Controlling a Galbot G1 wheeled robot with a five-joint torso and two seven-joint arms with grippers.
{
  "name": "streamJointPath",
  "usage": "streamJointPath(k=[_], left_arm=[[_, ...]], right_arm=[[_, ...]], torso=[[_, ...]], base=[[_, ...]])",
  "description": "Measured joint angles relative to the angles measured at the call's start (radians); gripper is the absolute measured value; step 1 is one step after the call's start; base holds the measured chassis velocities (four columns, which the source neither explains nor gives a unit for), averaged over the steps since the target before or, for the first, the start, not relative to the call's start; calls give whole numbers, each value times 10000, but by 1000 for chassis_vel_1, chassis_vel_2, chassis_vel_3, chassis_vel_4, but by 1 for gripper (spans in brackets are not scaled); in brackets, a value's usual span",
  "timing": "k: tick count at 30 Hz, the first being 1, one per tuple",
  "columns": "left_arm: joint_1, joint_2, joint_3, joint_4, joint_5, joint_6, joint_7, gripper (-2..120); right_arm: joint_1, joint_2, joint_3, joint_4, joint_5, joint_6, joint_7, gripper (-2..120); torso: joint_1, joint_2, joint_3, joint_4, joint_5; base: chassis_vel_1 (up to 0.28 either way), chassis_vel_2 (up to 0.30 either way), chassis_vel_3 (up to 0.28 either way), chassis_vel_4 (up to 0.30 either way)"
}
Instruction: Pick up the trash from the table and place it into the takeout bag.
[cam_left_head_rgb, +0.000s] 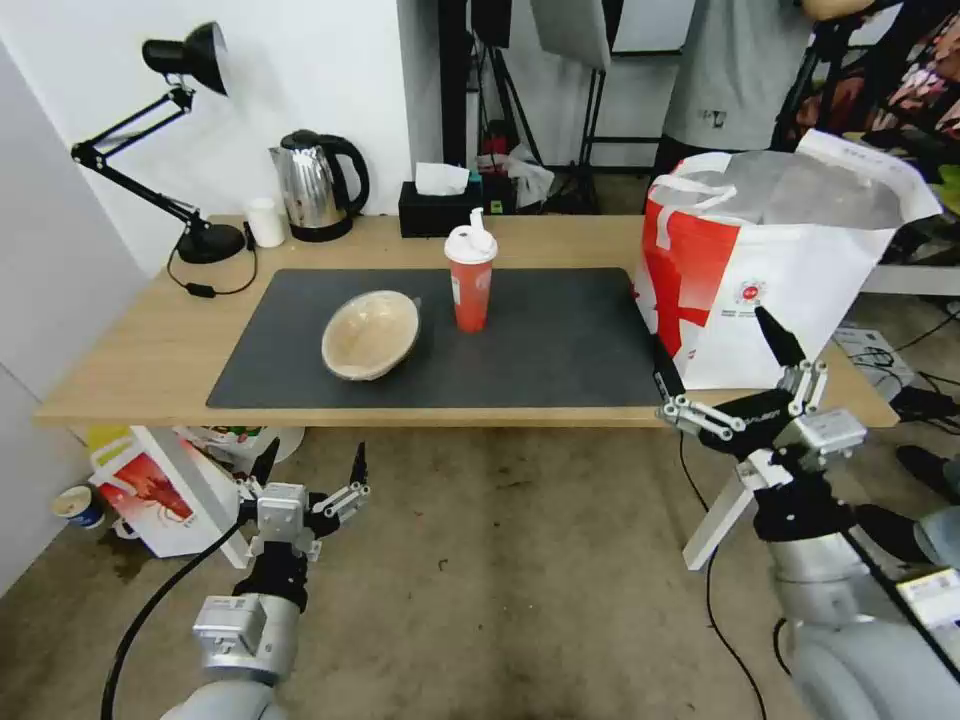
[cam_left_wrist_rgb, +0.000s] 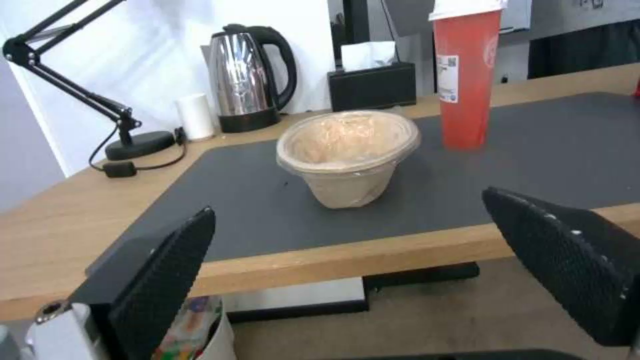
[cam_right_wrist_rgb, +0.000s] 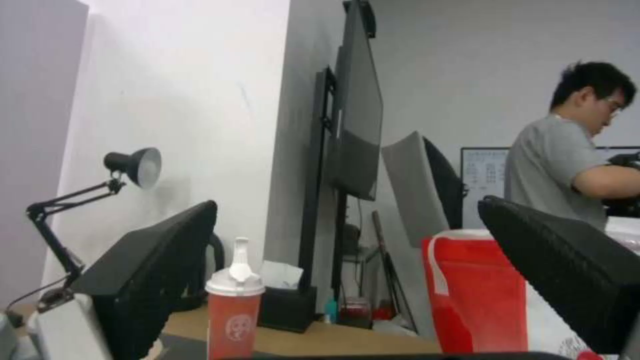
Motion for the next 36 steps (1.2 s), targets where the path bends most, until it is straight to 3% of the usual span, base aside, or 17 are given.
streamJointPath(k=[9,21,36], left_arm=[[0,0,-1,0,0,0,0,100],[1,0,0,0,0,0,0,100],[0,0,0,0,0,0,0,100]], right_arm=[[-471,1261,-1307,-815,-1876,1612,789,100],[-674,2017,-2464,-1515,-2977,2409,1503,100],[-863,2493,-2472,-1999,-3493,3042,1829,100]], torso=[[1,0,0,-1,-1],[2,0,0,-1,0],[2,0,0,-1,1]], base=[[0,0,0,0],[0,0,0,0],[0,0,0,0]])
